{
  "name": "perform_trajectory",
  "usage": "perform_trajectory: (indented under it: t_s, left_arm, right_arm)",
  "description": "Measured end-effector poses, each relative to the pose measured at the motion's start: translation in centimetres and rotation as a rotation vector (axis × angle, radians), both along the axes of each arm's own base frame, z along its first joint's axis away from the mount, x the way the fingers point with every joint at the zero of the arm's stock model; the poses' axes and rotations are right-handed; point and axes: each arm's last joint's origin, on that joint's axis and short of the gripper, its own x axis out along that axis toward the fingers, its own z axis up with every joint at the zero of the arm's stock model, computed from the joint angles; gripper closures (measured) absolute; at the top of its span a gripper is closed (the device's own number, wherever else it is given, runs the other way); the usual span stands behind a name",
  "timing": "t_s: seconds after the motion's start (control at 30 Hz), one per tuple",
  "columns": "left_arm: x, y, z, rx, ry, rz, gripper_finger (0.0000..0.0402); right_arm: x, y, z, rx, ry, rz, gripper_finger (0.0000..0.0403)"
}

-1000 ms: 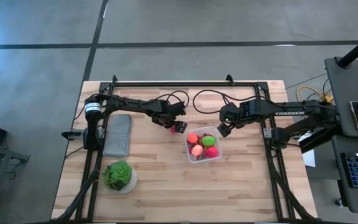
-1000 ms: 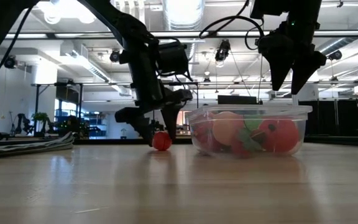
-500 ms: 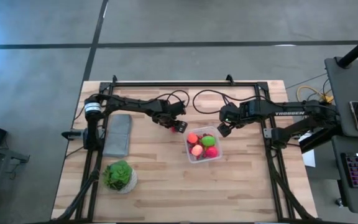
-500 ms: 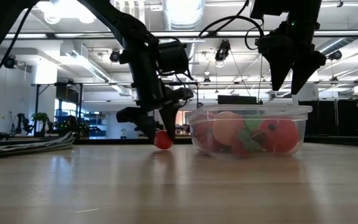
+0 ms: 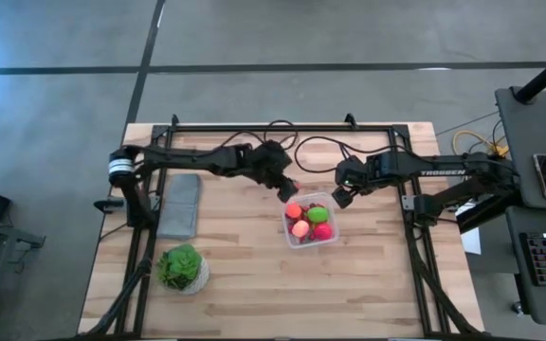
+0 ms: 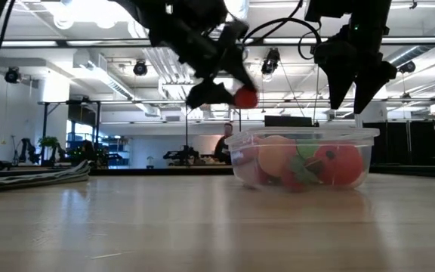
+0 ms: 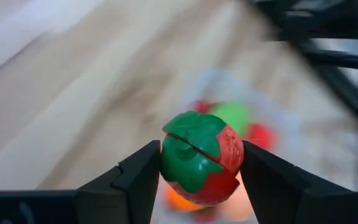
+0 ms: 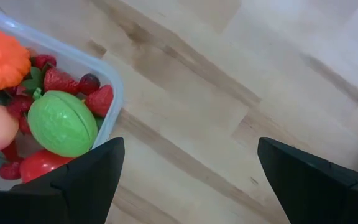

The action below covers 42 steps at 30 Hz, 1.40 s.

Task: Pick and placing Produce into tupperware
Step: Put the strawberry into the bin, then return to Home Position

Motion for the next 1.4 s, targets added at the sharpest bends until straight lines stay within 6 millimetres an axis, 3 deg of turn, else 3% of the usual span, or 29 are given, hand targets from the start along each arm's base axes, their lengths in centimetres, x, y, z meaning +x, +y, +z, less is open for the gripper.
perform_trajectory:
  t_s: [0.1, 0.2, 0.37, 0.5, 0.9, 1.03, 1.2, 1.27, 1.4]
  left_arm:
    - [0.9, -0.6, 0.8, -0.001, -0.133, -0.106, 0.021]
    - [2.0, -0.9, 0.0, -0.041, -0.197, -0.188, 0.021]
    - [3.1, -1.1, -2.6, -0.196, -0.163, -0.245, 0.021]
    - [3.4, -1.6, -3.2, -0.244, -0.149, -0.236, 0.02]
    - [3.6, -2.3, -2.9, -0.18, -0.149, -0.14, 0.0082]
    - [2.4, -1.9, -0.4, -0.188, -0.196, -0.162, 0.0073]
    - [-1.0, -2.3, 4.5, -0.245, -0.246, -0.127, 0.0072]
    - [-2.5, -3.4, 6.6, -0.163, -0.319, -0.185, 0.0072]
    - [-6.1, -5.7, 8.9, -0.035, -0.406, -0.256, 0.0072]
  right_arm:
    - [-0.2, 0.0, 0.2, -0.021, -0.008, -0.006, 0.0042]
    - [-0.5, -0.1, 0.6, -0.036, -0.03, -0.037, 0.0042]
    - [-1.4, -0.1, 1.7, -0.065, -0.091, -0.094, 0.0042]
    - [-2.5, 0.0, 2.7, -0.064, -0.153, -0.113, 0.0042]
    - [-4.1, 0.2, 4.2, -0.067, -0.244, -0.123, 0.0042]
    - [-4.4, 0.9, 5.0, -0.104, -0.284, 0.016, 0.0042]
    - [-5.5, 1.5, 7.4, -0.041, -0.401, 0.058, 0.0042]
    - [-5.8, 1.9, 8.5, 0.037, -0.493, 0.067, 0.0042]
    - [-5.8, 3.8, 9.2, -0.003, -0.665, 0.307, 0.0042]
